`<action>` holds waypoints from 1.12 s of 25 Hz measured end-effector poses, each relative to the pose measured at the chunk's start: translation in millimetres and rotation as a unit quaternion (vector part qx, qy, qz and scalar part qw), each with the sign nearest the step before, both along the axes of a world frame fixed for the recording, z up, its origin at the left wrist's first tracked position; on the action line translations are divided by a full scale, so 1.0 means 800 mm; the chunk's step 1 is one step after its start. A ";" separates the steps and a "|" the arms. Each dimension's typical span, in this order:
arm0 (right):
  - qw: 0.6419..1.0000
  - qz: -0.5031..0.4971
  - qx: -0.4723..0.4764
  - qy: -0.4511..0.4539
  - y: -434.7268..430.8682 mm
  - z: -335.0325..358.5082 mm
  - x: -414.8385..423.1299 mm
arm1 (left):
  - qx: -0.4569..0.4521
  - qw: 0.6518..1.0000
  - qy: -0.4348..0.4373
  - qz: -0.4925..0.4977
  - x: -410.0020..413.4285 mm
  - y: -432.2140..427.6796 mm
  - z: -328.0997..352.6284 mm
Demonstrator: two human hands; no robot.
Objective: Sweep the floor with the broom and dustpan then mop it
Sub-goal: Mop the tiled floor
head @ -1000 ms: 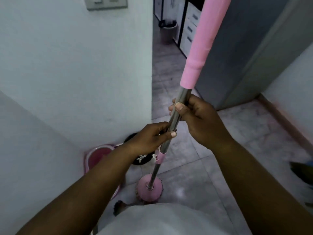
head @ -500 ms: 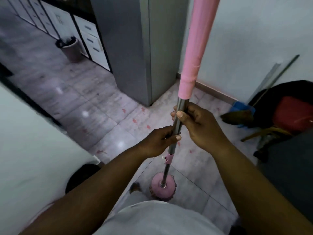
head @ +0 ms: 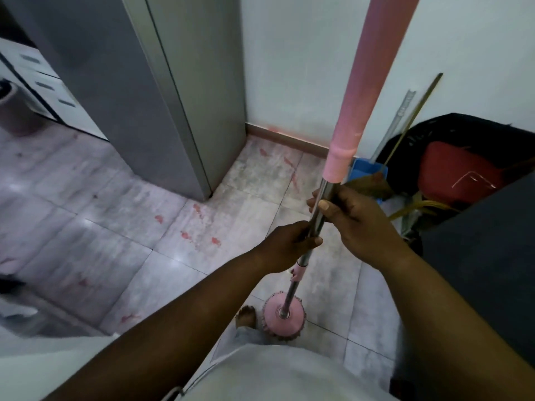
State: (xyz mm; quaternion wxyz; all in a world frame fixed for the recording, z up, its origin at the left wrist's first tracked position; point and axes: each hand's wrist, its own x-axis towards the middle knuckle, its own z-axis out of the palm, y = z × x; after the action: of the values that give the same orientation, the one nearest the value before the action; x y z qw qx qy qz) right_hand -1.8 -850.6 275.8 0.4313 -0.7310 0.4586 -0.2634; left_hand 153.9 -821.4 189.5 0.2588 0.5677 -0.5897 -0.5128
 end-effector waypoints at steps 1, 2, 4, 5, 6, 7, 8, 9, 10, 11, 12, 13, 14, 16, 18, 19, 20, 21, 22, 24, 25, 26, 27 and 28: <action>1.000 -0.001 0.004 0.007 -0.023 -0.002 0.009 | 0.004 1.000 0.000 -0.005 0.008 -0.022 -0.003; 1.000 -0.003 0.009 0.015 -0.046 -0.004 0.019 | 0.011 1.000 0.000 -0.003 0.017 -0.044 -0.005; 0.999 -0.012 0.020 0.027 -0.090 -0.005 0.035 | 0.026 1.000 0.006 0.006 0.034 -0.087 -0.009; 0.999 -0.012 0.020 0.028 -0.110 -0.004 0.043 | 0.022 1.000 0.006 0.005 0.040 -0.107 -0.008; 0.999 -0.008 0.021 0.030 -0.129 -0.003 0.050 | 0.015 1.000 0.001 0.003 0.046 -0.126 -0.006; 0.999 -0.005 0.025 0.033 -0.152 -0.004 0.058 | 0.014 1.000 -0.004 0.007 0.053 -0.147 -0.008; 0.999 -0.003 0.030 0.038 -0.172 -0.004 0.065 | 0.019 1.000 -0.010 0.016 0.060 -0.167 -0.010; 0.999 -0.001 0.033 0.043 -0.193 -0.006 0.072 | 0.028 0.999 -0.015 0.025 0.066 -0.187 -0.011; 0.998 0.002 0.033 0.048 -0.215 -0.008 0.078 | 0.035 0.999 -0.021 0.033 0.071 -0.208 -0.012; 0.998 0.008 0.033 0.051 -0.237 -0.010 0.085 | 0.035 0.998 -0.030 0.041 0.075 -0.228 -0.012; 0.998 0.014 0.032 0.052 -0.260 -0.013 0.091 | 0.029 0.997 -0.044 0.052 0.080 -0.248 -0.014; 0.998 0.019 0.031 0.051 -0.279 -0.016 0.097 | 0.027 0.996 -0.059 0.065 0.083 -0.265 -0.017; 0.998 0.029 0.029 0.051 -0.296 -0.020 0.102 | 0.033 0.994 -0.070 0.078 0.086 -0.280 -0.018; 0.997 0.048 0.031 0.052 -0.334 -0.028 0.111 | 0.054 0.989 -0.075 0.112 0.087 -0.315 -0.020; 0.996 0.060 0.035 0.062 -0.362 -0.036 0.122 | 0.067 0.982 -0.065 0.165 0.090 -0.342 -0.022; 0.995 0.064 0.037 0.064 -0.374 -0.040 0.129 | 0.068 0.978 -0.056 0.191 0.092 -0.355 -0.022; 0.995 0.063 0.040 0.069 -0.386 -0.045 0.136 | 0.067 0.974 -0.044 0.214 0.093 -0.369 -0.021; 0.994 0.057 0.043 0.079 -0.395 -0.048 0.142 | 0.064 0.970 -0.026 0.234 0.095 -0.381 -0.021; 0.994 0.049 0.044 0.086 -0.401 -0.052 0.146 | 0.054 0.967 -0.006 0.247 0.097 -0.390 -0.022; 0.996 0.030 0.052 0.071 -0.413 -0.059 0.152 | 0.035 0.968 0.025 0.248 0.103 -0.405 -0.026; 0.997 0.020 0.054 0.059 -0.419 -0.058 0.154 | 0.033 0.971 0.023 0.238 0.106 -0.411 -0.030; 0.997 0.012 0.052 0.051 -0.424 -0.057 0.154 | 0.035 0.974 0.012 0.225 0.108 -0.416 -0.033; 0.998 0.005 0.048 0.049 -0.429 -0.056 0.154 | 0.035 0.976 0.002 0.216 0.111 -0.420 -0.038; 0.998 -0.001 0.044 0.049 -0.433 -0.054 0.155 | 0.033 0.978 -0.006 0.207 0.114 -0.424 -0.041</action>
State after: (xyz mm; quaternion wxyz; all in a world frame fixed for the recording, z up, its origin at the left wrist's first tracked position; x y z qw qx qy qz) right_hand 122.3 -1196.7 232.9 0.4397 -0.7228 0.4911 -0.2076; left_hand 245.3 -1160.9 156.6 0.3371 0.6883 -0.4440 -0.4642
